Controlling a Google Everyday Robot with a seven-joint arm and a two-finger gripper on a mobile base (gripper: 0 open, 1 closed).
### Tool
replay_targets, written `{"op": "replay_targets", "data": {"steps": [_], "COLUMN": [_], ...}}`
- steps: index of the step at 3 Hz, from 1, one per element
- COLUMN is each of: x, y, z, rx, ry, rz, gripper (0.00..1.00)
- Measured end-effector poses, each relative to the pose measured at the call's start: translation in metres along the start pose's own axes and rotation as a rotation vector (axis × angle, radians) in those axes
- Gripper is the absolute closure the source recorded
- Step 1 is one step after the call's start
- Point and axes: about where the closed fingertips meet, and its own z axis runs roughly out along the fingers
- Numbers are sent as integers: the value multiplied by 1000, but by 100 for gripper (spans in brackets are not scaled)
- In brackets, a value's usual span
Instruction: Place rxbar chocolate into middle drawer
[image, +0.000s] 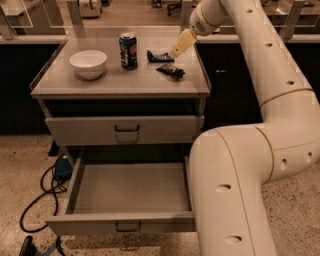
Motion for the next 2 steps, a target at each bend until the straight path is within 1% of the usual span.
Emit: {"op": "replay_targets", "data": {"steps": [1, 2], "x": [18, 40], "y": [10, 28], "z": [21, 49], "rx": [-45, -118], "ry": [3, 10], "rz": [45, 97], "gripper": [0, 0]}}
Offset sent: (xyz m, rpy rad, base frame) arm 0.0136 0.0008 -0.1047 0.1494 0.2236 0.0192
